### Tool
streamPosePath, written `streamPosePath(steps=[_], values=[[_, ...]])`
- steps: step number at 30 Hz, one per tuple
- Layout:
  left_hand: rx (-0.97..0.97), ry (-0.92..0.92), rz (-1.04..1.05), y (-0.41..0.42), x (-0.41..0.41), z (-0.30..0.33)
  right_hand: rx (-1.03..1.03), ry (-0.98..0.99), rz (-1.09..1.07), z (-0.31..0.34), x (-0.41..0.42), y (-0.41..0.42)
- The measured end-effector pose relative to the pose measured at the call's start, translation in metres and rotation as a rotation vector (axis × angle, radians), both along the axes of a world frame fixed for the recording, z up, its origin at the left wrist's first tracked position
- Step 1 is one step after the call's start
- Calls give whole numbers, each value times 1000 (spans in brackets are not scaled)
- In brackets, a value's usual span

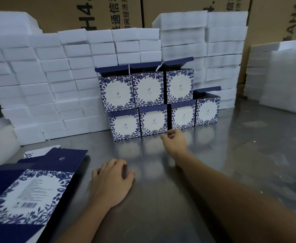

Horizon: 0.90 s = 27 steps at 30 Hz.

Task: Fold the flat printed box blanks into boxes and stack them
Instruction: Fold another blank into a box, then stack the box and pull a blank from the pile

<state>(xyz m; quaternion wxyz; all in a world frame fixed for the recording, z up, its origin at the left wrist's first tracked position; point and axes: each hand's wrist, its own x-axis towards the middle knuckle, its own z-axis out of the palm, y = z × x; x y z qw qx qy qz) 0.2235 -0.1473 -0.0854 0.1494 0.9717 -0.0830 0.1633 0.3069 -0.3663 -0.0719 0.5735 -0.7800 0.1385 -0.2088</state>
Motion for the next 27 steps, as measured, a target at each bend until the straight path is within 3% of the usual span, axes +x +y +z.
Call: streamPosePath(steps=[6, 13, 18, 22, 24, 27], values=[[-13, -5, 7, -2, 0, 1, -78, -29, 35, -5, -58, 37], [24, -64, -17, 4, -19, 0, -369, -19, 347, -7, -111, 68], [133, -118, 106, 22, -42, 11, -257, -54, 304, -4, -109, 59], [227, -284, 280, 44, -49, 31, -227, -70, 310, -7, -108, 57], [194, -153, 439, 66, -47, 40, -222, -74, 312, -7, -106, 58], [96, 230, 614, 96, -44, 40, -214, -70, 320, -7, -105, 59]])
